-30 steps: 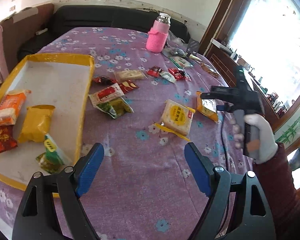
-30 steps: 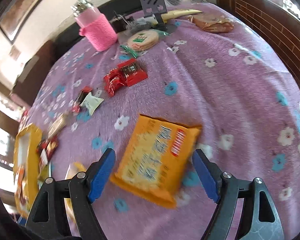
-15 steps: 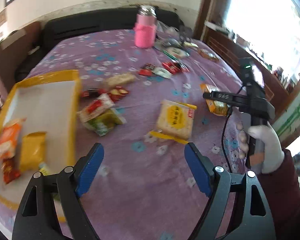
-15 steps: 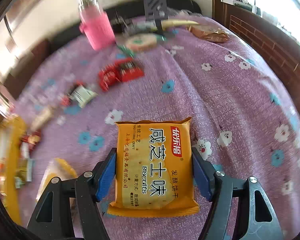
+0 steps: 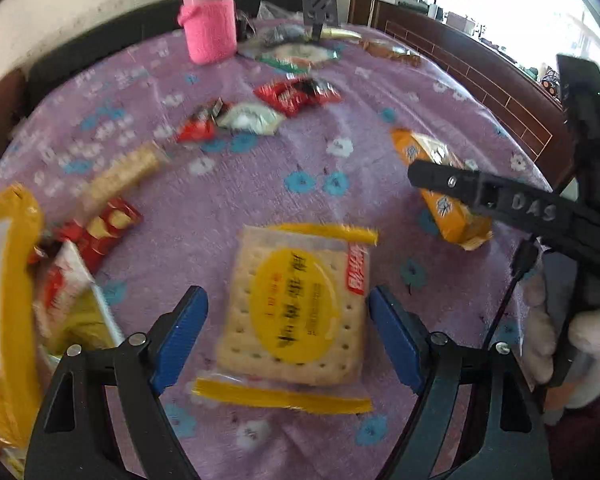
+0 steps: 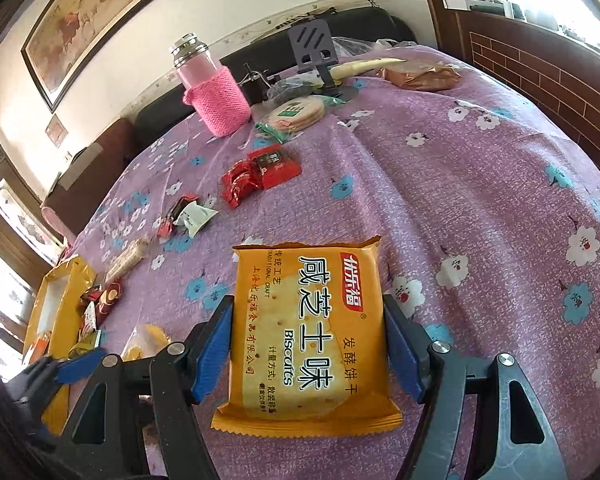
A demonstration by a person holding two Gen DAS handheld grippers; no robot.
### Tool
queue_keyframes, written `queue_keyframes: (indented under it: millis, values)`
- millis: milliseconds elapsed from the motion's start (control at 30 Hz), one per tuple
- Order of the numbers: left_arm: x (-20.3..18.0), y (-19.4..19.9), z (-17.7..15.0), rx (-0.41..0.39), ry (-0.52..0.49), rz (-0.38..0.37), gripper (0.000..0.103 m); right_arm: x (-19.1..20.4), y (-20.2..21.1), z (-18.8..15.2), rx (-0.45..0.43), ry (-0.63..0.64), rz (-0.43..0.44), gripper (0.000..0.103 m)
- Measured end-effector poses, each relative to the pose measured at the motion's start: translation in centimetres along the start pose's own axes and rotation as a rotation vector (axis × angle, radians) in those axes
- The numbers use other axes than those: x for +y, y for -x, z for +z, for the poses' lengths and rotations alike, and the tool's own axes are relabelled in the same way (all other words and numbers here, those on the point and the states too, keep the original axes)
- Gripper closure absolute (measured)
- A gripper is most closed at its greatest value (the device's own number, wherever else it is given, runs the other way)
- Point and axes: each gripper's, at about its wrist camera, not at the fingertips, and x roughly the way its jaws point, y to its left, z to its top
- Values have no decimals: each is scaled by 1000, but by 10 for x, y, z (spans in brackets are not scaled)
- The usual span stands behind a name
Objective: Organize snacks
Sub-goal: 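Grasp the yellow biscuit pack with the right gripper while the left grasps the round-label cracker pack, then carry both held packs over the tray and open both grippers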
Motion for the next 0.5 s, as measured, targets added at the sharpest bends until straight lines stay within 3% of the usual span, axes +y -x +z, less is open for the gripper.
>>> queue_keyframes:
  millis: [100, 133, 300, 500]
  values:
    - [-10, -2, -5, -24, -34, 74, 23, 1, 0, -1, 3, -6, 20, 31]
    - [-9, 0, -6, -20, -8, 43, 34, 1, 0, -1, 4, -8, 27, 31]
    - [-13, 9, -13, -24, -5, 48, 34, 2, 1, -3, 1, -7, 33, 31]
    - [3, 58, -24, -109, 97, 27, 34, 2, 2, -4, -15, -4, 27, 31]
